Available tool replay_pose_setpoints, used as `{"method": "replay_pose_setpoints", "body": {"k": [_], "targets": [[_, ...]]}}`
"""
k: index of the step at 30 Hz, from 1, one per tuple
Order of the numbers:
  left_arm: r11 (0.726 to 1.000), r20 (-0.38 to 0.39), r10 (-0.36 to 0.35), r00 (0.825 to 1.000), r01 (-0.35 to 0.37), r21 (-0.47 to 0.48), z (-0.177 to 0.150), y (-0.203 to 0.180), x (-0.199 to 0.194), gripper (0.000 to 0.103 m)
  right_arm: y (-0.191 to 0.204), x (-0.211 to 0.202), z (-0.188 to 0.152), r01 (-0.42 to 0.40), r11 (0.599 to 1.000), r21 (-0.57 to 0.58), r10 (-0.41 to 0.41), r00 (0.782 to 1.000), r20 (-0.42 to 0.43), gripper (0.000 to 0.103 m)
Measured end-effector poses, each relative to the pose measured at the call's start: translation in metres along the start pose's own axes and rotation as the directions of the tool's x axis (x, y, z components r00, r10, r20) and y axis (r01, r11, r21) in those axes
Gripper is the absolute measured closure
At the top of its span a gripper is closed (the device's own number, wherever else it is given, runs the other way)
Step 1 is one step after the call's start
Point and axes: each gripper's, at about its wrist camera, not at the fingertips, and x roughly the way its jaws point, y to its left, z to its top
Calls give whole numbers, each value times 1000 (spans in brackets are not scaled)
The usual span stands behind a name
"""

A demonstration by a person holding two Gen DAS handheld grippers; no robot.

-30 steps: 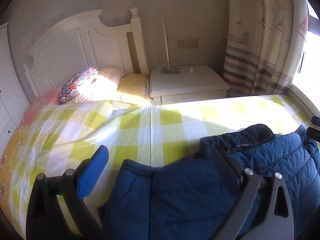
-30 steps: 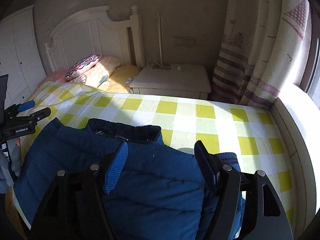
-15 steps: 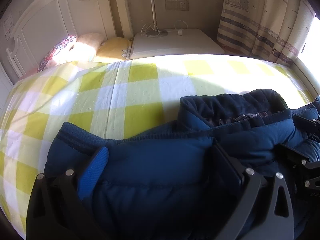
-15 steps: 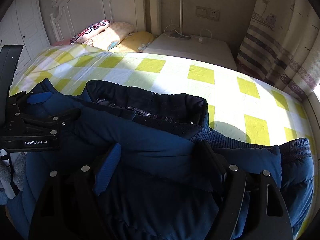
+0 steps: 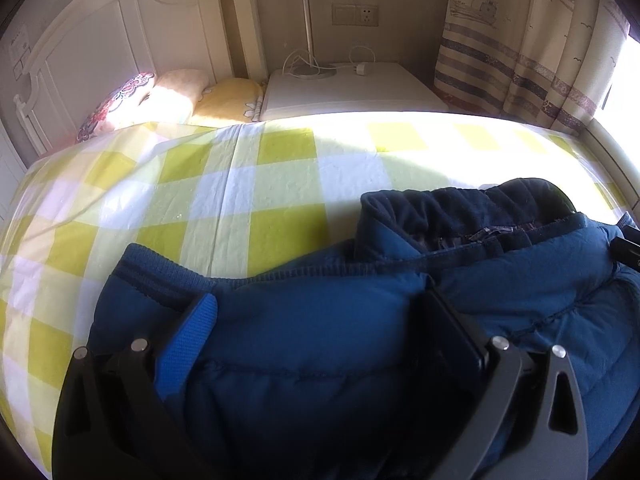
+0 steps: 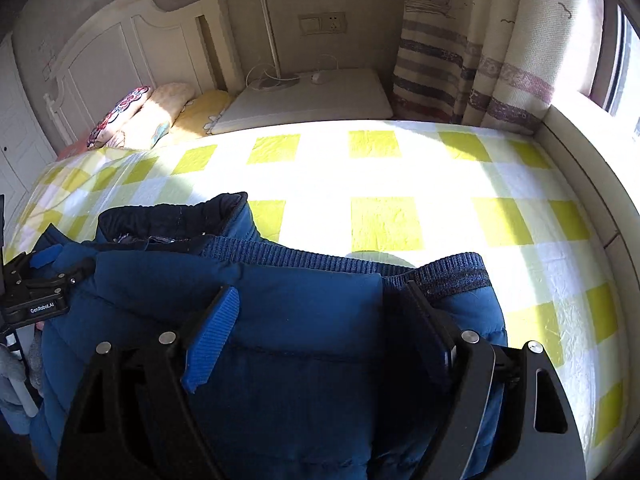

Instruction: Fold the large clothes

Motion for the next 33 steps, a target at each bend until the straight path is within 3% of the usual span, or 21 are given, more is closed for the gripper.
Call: {"method": "replay_pose_setpoints", "body": {"k": [2, 5, 9, 13, 15, 17, 20, 25, 29, 31, 33], "targets": [[1000, 1, 3, 1000, -3, 2, 0, 0, 0, 2, -1, -1, 1, -10, 1000, 1, 10, 1000, -10, 29], [1000, 2, 7, 1000, -7, 2, 0, -1, -1, 2, -1, -23, 1, 124, 992, -30, -121, 988, 93, 27], [1000, 2, -2, 1000, 2, -4, -1, 0, -2, 2, -27, -2, -2, 74, 995, 67, -75, 997, 16, 25], [1000, 3, -2, 1000, 2, -4, -1, 0, -2, 2, -13, -6, 5, 156, 988, 10, -156, 988, -17, 24], [1000, 3, -3, 1000, 3, -5, -1, 0, -1, 2, 2, -28, 8, 199, 980, 8, -199, 978, 56, 24], [1000, 3, -5, 1000, 5, -6, -1, 0, -1, 2, 26, -44, 12, 129, 991, -20, -126, 986, 109, 21], [1000, 3, -4, 1000, 4, -6, -1, 0, -2, 2, 82, -36, 12, 59, 982, -182, -47, 996, 71, 19], [1000, 2, -9, 1000, 9, -9, -1, 1, -2, 2, 134, 15, -9, 79, 935, -345, -92, 996, -21, 18], [1000, 2, -14, 1000, 14, -13, -1, 1, -1, 2, 121, 18, -9, 55, 945, -322, -74, 996, -46, 17], [1000, 2, -15, 1000, 15, -14, -1, 1, -1, 2, 97, 6, -3, 141, 953, -270, -142, 990, 17, 17], [1000, 3, -16, 1000, 16, -15, -1, 0, -2, 2, 55, -4, 4, 191, 973, -131, -187, 982, 39, 17]]}}
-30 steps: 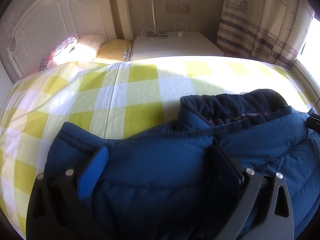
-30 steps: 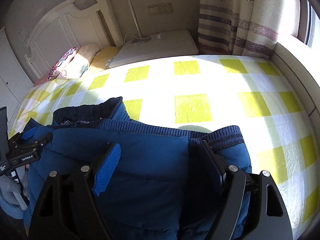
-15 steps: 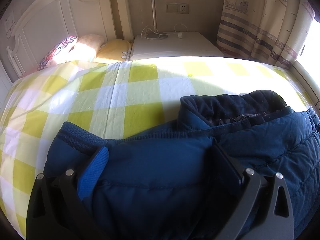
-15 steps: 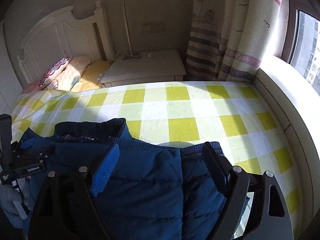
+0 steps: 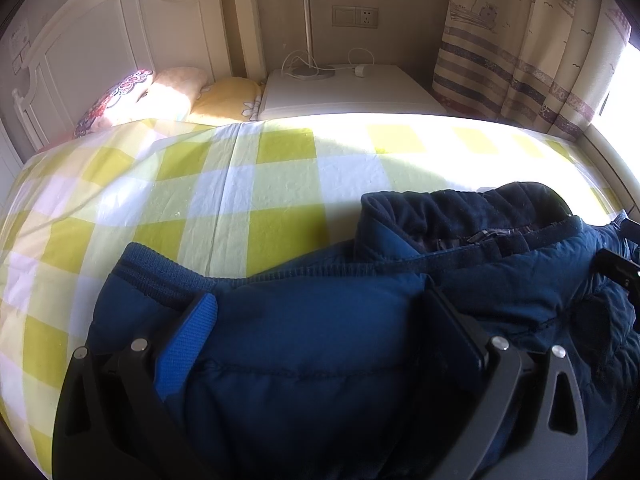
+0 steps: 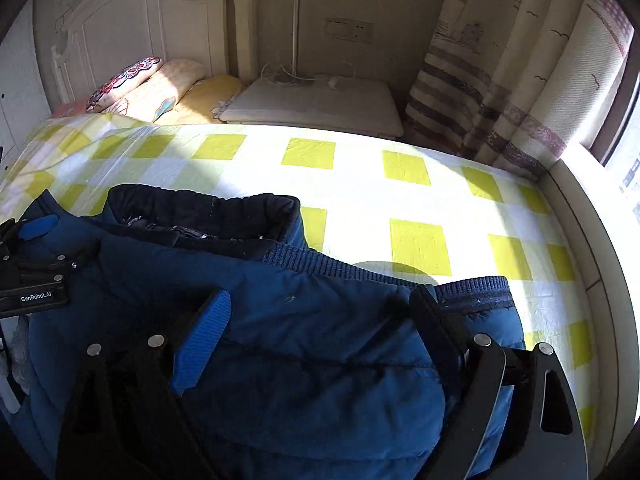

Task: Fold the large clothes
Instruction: 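Smooth the folded jacket flat with both tools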

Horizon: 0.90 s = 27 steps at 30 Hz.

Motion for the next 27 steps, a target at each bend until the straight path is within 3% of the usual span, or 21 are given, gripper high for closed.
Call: {"method": "replay_pose_setpoints", "body": {"k": [2, 5, 9, 11, 14, 15, 17, 18, 19, 25, 27], "targets": [[1000, 1, -4, 1000, 4, -3, -1, 0, 0, 2, -43, 8, -7, 33, 991, 131, -31, 999, -18, 16], [1000, 4, -13, 1000, 13, -9, -1, 1, -2, 2, -77, 18, -19, -73, 962, 264, 80, 997, -17, 16], [1000, 4, -10, 1000, 11, -10, 0, 2, -3, 2, -55, 19, -16, 22, 985, 171, -17, 999, -32, 16], [1000, 37, 2, 999, -2, 5, 1, 4, -18, 3, -57, 19, -16, 19, 985, 172, -15, 999, -30, 16], [991, 129, 134, 982, -133, -16, 3, 28, -43, 3, -64, 18, -18, -12, 981, 196, 15, 1000, -14, 16], [989, 90, 139, 986, -133, -69, 2, 45, -37, 3, -65, 19, -18, -17, 980, 198, 20, 1000, -13, 16], [983, -48, 9, 999, -18, -181, -5, 81, -7, 2, -67, 21, -18, -22, 980, 198, 25, 1000, -14, 15], [970, -55, -46, 997, 31, -243, -9, 94, -1, 2, -67, 21, -18, -25, 980, 199, 28, 1000, -13, 15], [962, -49, -58, 997, 42, -271, -9, 99, -1, 2, -67, 21, -18, -27, 980, 199, 29, 1000, -11, 14], [965, -25, 16, 1000, -22, -262, -8, 94, -5, 2, -70, 20, -18, -54, 974, 218, 55, 998, 0, 14], [960, 0, 97, 995, -94, -265, -7, 91, -20, 3, -69, 13, -17, -61, 975, 214, 61, 998, 7, 15]]}}
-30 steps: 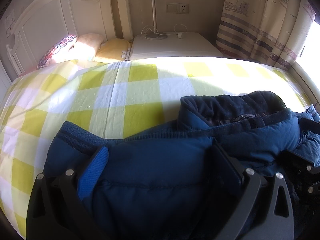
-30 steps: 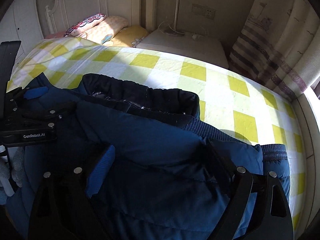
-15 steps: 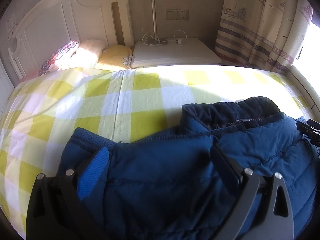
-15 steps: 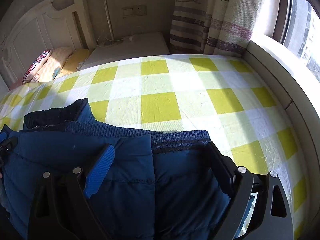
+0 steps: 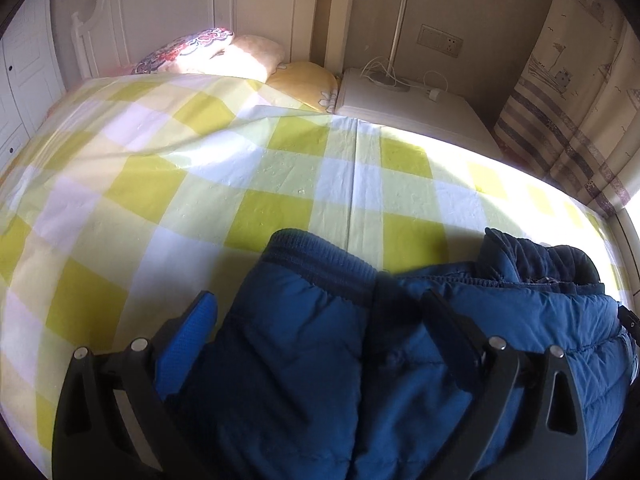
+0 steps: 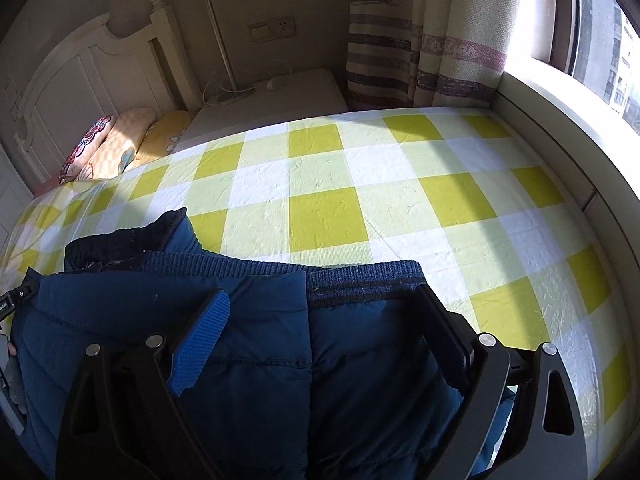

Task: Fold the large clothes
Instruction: 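Smooth the folded jacket flat with both tools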

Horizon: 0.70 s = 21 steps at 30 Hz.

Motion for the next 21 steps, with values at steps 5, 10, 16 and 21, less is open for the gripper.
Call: {"method": "replay_pose_setpoints", "body": {"k": [5, 10, 16, 21], "targets": [[983, 117, -67, 991, 45, 179, -22, -54, -70, 3, 61, -67, -22, -52, 978, -204, 71, 993, 91, 13], [913, 77, -43, 996, 8, 408, -61, -128, -58, 2, 149, -62, -72, -45, 856, -515, 57, 998, 7, 13], [938, 26, -32, 999, 21, 346, -63, -102, -38, 2, 125, -56, -68, -38, 900, -433, 39, 999, -5, 12], [971, 80, 16, 997, -34, 237, -56, -36, -56, 2, 51, -67, -62, -4, 967, -253, 11, 999, 30, 12]]}}
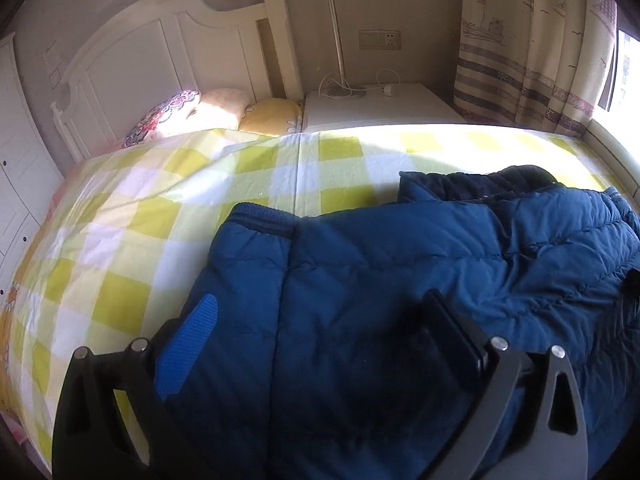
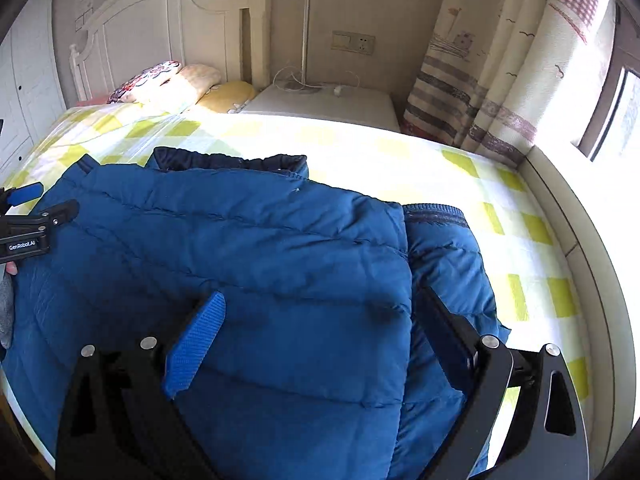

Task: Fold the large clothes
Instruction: 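Smooth the folded jacket flat with both tools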

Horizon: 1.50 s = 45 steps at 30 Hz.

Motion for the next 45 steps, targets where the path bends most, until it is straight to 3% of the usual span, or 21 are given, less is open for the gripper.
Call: {"method": "replay_pose_setpoints", "body": {"k": [2, 4, 9, 13, 14, 16, 18, 20, 22, 25, 27, 31, 34, 36, 37, 40, 45], "targets": [[994, -58, -77, 995, 72, -88, -5, 25, 14, 2, -32, 11, -9, -74, 990, 123, 76, 997, -16, 12], [979, -68, -142, 988, 130, -158, -7, 38, 21, 2, -44, 18, -12, -136, 974, 182, 141, 990, -12, 12], [989, -75, -90, 993, 80, -127, -5, 25, 25, 2, -41, 25, -12, -137, 976, 171, 142, 990, -17, 9], [982, -66, -122, 990, 110, -155, -6, 30, 23, 2, -40, 23, -13, -162, 969, 189, 166, 986, -6, 10], [981, -68, -120, 990, 108, -159, -5, 31, 22, 2, -39, 20, -12, -149, 971, 185, 153, 988, -6, 10], [987, -43, -52, 998, 45, -153, -4, 28, 8, 3, -27, 2, -12, -58, 988, 142, 55, 998, 24, 10], [991, 8, -44, 999, 45, -125, -7, 16, -17, 3, -6, -26, -15, -60, 995, 74, 53, 994, 93, 10], [989, 50, -111, 993, 115, -88, -14, -5, -45, 3, 19, -50, -22, -102, 995, 13, 99, 985, 144, 9], [990, 97, -138, 986, 139, 1, -22, -38, -70, 2, 51, -62, -32, -120, 988, -98, 133, 982, 137, 9], [982, 81, -116, 990, 102, 162, -40, -88, -68, 2, 94, -50, -56, -88, 967, -237, 106, 992, 65, 9], [974, 62, -64, 996, 49, 221, -53, -105, -46, 2, 97, -41, -68, -59, 970, -236, 85, 991, 103, 8], [984, 30, -119, 992, 114, 138, -51, -83, -43, 2, 88, -41, -65, -79, 969, -235, 97, 993, 69, 8], [996, 68, -58, 996, 53, 69, -55, -46, -50, 2, 57, -51, -64, -35, 986, -161, 51, 994, 98, 8], [1000, 51, -4, 999, 4, 13, -62, -14, -46, 2, 29, -53, -70, -15, 997, -82, 22, 996, 90, 8], [1000, 35, 6, 999, -5, -25, -65, 3, -42, 2, 14, -51, -74, -32, 999, -37, 34, 996, 83, 7], [983, 8, -74, 997, 74, -167, -75, 44, -33, 2, -16, -44, -87, -139, 987, 87, 132, 989, 73, 6], [994, 6, 1, 1000, 0, -110, -74, 32, -28, 2, -8, -36, -86, -115, 991, 67, 110, 992, 69, 4]]}}
